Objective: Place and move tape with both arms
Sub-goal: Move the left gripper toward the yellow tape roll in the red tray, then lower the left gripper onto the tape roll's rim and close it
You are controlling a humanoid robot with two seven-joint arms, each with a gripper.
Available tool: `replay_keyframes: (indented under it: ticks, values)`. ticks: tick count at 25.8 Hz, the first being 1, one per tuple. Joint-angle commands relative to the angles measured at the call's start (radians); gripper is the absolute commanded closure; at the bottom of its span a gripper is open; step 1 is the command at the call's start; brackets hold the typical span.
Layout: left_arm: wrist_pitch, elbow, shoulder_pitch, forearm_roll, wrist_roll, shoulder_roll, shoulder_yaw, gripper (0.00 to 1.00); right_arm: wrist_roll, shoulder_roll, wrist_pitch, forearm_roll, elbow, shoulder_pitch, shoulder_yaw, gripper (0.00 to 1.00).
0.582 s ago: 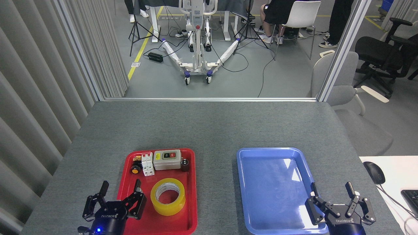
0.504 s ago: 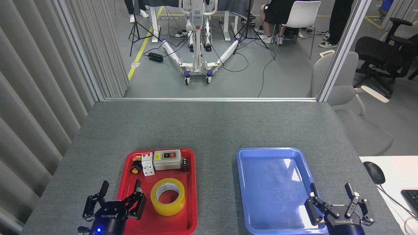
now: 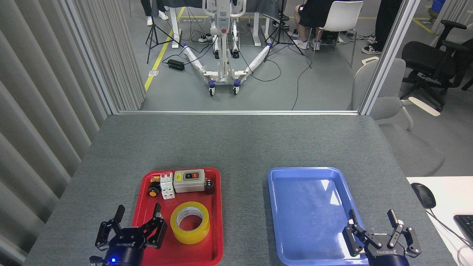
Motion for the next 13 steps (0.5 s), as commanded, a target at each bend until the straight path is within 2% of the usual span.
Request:
replay_keyframes:
  ticks: [1,9,13]
  values:
    - [0.000,0.003,-0.008,0.000,0.000,-0.002,-0.005,0.00,-0.002,-0.001,0.000,0.000,0.000,0.000,0.000,0.00]
    - [0.003,0.031,-0.034,-0.002,0.003,-0.006,-0.005,0.00,-0.003,0.001,0.000,0.000,0.000,0.000,-0.003,0.00]
    - [0.019,0.170,-0.162,-0.011,0.035,-0.005,-0.003,0.00,-0.003,0.001,0.000,0.000,0.003,0.000,-0.003,0.00]
